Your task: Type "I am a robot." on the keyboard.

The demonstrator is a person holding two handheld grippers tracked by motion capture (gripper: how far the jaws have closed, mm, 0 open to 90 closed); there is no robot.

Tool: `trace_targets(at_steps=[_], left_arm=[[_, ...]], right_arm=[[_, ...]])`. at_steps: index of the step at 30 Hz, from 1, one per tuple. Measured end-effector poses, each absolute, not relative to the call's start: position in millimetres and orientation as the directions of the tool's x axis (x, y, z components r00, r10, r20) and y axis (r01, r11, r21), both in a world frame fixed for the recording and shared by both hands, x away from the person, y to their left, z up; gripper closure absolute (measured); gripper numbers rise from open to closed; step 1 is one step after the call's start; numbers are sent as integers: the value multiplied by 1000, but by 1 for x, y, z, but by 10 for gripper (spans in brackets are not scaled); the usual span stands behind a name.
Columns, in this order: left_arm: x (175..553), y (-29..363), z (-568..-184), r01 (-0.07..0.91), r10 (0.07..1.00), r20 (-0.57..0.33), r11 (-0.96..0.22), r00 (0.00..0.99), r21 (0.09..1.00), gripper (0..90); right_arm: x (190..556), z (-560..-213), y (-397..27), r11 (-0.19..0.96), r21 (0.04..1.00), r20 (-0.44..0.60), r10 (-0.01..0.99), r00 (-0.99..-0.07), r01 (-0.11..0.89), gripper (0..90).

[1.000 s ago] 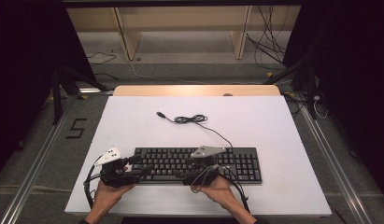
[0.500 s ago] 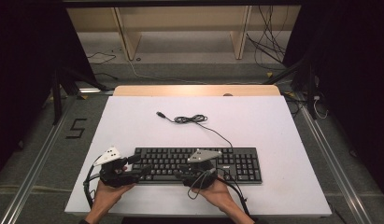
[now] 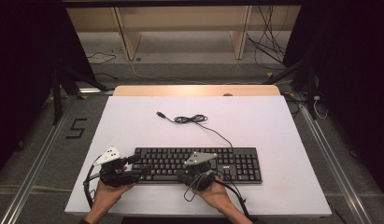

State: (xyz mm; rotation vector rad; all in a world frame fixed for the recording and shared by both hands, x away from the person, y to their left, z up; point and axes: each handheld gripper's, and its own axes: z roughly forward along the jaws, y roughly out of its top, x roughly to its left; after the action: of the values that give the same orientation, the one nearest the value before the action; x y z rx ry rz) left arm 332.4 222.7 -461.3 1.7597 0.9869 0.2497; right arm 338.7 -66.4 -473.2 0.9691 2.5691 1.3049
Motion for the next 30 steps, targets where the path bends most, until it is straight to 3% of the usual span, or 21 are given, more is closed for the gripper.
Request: trace_targets(at_steps=[30], left_arm=[[332, 222, -461, 495, 717, -280, -104, 638, 863, 293]], right_arm=[[340, -486, -59, 471, 728, 165, 584, -794, 498, 900]])
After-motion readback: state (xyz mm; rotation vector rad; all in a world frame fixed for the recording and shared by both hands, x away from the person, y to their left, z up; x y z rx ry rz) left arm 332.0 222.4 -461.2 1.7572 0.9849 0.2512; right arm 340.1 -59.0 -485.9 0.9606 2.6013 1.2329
